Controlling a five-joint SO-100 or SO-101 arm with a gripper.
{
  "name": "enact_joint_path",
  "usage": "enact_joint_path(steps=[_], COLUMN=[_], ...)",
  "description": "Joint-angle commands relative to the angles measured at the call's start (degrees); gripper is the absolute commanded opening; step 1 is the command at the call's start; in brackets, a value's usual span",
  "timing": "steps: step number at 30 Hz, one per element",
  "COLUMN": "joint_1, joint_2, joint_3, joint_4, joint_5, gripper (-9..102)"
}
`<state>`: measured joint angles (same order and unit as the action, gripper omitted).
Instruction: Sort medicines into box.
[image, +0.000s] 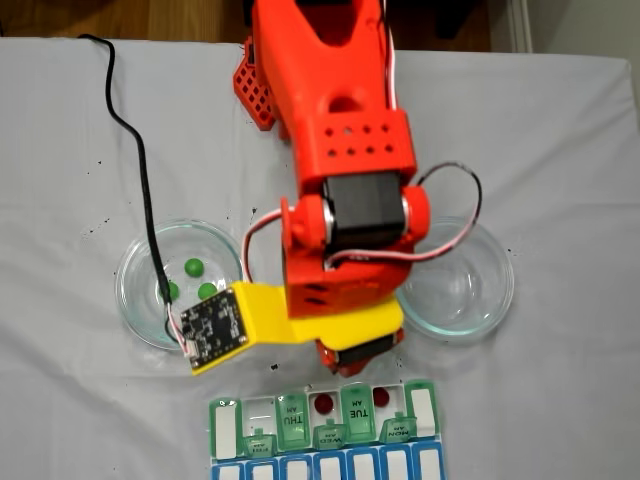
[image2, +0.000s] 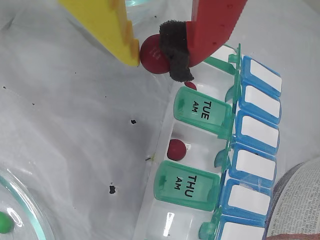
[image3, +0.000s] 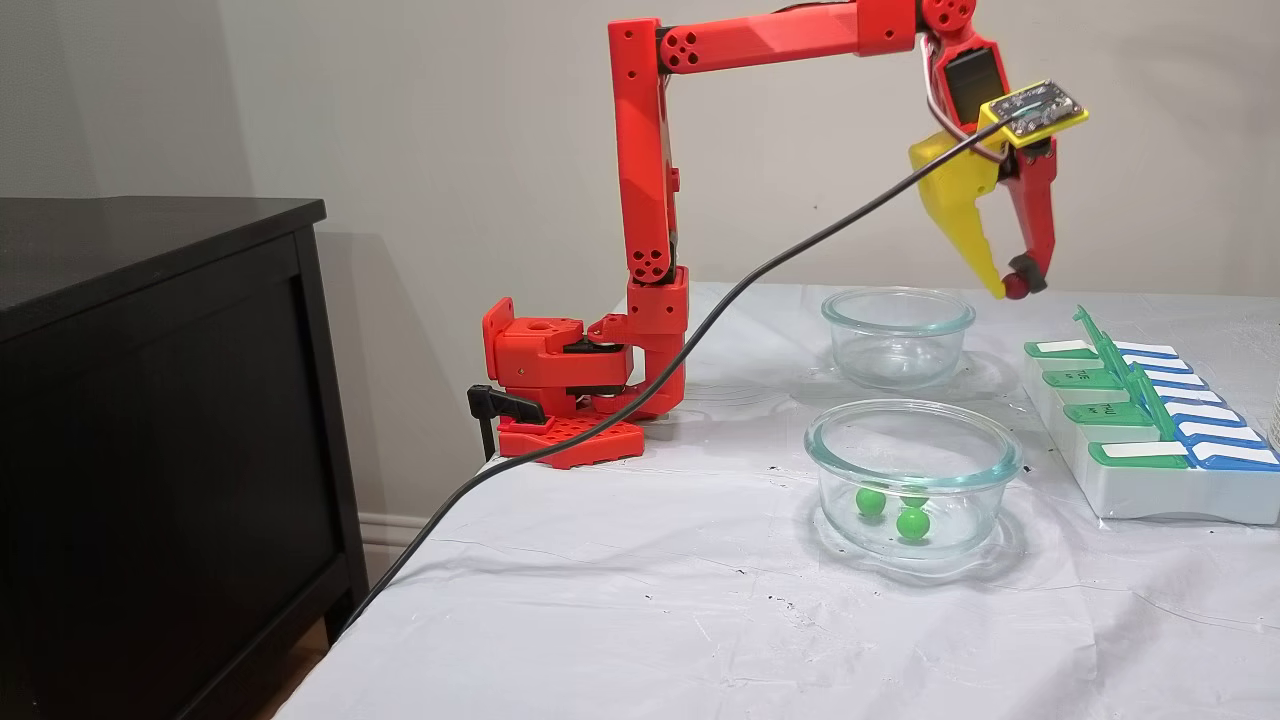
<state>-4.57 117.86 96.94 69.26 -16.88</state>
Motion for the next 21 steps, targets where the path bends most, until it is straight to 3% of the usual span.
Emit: enact_joint_path(steps=[1, 6, 21], joint_1=[3.0, 3.4, 12.4], joint_2=[13.1, 13.3, 8.3], joint_3=[4.8, 10.4, 12.0], joint_4=[-4.7, -12.0, -19.5], joint_5=[-2.4, -2.7, -6.9], gripper=[0, 0, 0])
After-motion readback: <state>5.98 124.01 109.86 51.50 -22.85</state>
